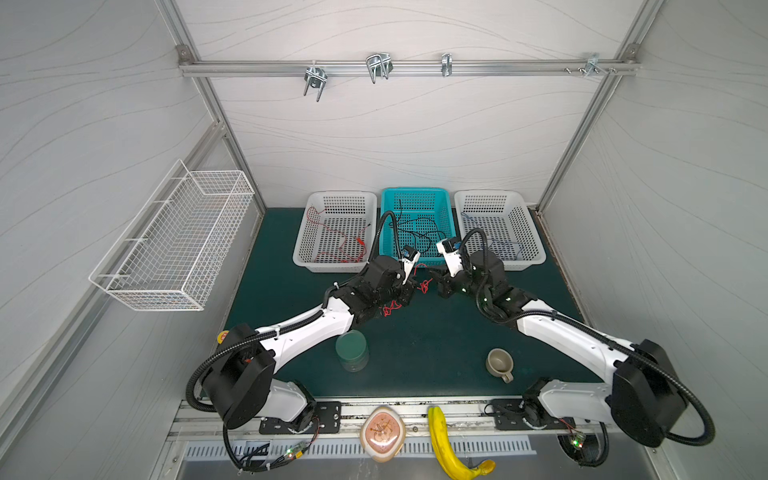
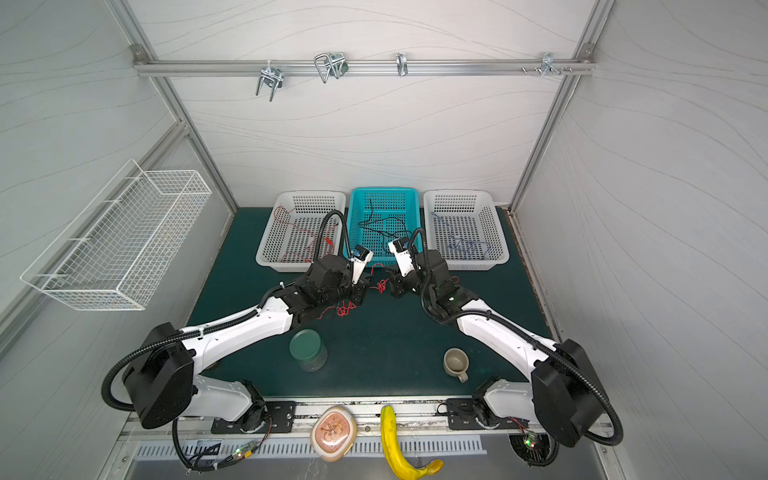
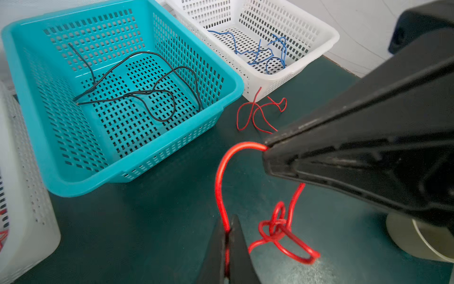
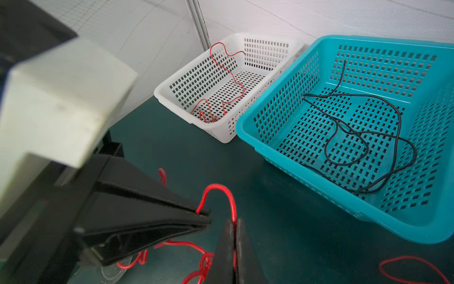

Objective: Untangle the cables
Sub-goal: 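Carry the red wire into the white basket with the left gripper while the right opens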

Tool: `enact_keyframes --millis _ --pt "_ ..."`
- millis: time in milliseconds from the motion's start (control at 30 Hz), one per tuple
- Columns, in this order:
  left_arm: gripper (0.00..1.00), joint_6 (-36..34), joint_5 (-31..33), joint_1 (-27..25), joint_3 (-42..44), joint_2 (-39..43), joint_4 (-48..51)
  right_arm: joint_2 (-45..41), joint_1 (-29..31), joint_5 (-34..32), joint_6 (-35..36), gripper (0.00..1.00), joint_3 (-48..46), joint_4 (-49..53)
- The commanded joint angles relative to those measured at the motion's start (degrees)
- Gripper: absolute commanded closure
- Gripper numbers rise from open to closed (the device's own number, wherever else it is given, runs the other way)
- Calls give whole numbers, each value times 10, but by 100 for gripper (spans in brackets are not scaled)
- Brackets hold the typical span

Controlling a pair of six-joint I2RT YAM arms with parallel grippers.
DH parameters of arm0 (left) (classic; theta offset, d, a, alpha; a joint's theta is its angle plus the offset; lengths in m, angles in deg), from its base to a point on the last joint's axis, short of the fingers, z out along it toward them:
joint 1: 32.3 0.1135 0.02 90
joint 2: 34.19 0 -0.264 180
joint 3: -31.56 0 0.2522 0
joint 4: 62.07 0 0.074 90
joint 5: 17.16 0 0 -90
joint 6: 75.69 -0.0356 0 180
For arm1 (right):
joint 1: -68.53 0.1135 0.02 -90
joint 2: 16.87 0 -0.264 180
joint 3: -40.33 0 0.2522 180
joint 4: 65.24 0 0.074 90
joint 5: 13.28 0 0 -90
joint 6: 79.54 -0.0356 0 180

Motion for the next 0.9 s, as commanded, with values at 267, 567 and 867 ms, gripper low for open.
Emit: enact_keyframes --millis 267,567,867 --pt "100 -45 181 10 -13 32 23 -6 5 -89 -5 56 8 9" --pt "100 -78 263 25 -16 50 12 0 5 -202 -25 41 -4 38" --pt "100 -79 239 115 -51 42 -5 -6 4 -222 -27 40 -14 42"
